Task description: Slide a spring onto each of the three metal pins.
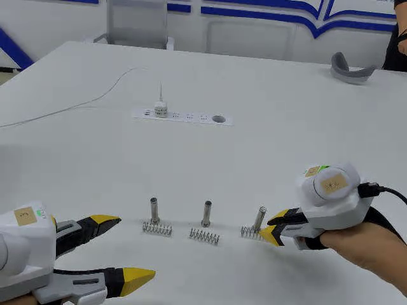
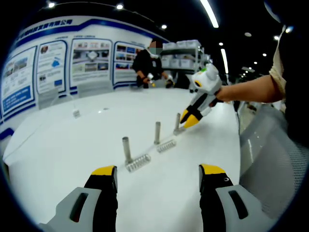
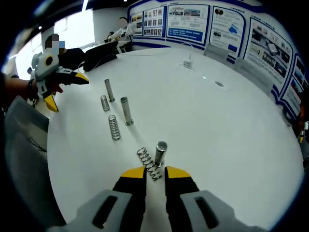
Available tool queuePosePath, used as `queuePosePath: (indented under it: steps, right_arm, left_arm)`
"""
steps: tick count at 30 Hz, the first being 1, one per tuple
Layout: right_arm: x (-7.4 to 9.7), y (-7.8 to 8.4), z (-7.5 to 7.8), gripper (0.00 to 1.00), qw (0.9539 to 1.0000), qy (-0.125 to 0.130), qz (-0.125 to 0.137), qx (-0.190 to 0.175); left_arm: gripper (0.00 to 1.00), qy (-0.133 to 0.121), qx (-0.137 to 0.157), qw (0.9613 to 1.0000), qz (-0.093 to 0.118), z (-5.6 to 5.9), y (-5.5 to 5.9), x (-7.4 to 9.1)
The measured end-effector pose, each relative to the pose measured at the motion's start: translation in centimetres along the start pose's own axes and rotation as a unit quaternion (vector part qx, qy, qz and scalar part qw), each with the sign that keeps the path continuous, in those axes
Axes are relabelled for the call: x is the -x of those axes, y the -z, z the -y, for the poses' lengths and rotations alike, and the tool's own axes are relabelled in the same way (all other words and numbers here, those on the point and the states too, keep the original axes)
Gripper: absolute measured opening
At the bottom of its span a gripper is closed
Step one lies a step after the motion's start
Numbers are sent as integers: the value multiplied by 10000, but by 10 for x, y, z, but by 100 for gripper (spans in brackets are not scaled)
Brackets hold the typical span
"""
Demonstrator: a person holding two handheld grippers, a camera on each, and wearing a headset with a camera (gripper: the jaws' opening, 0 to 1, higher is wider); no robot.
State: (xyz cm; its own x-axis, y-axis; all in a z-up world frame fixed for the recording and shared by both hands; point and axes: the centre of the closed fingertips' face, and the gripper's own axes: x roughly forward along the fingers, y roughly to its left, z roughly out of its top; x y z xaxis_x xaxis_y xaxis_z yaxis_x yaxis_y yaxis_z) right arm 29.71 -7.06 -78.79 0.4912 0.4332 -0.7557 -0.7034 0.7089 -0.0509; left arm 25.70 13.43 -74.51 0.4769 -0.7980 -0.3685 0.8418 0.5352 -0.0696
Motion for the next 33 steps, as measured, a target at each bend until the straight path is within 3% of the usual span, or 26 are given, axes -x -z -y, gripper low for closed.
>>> queuePosePath:
  steps: [20,33]
  right_arm:
    - [-9,14,-7,15,9993,-220,-264,154]
    - [-9,16,-11,13,9990,-334,-294,45]
  left_arm:
    - [69,16,47,10000,-28,1,4,-1]
    - [68,82,35,10000,-41,6,3,-3]
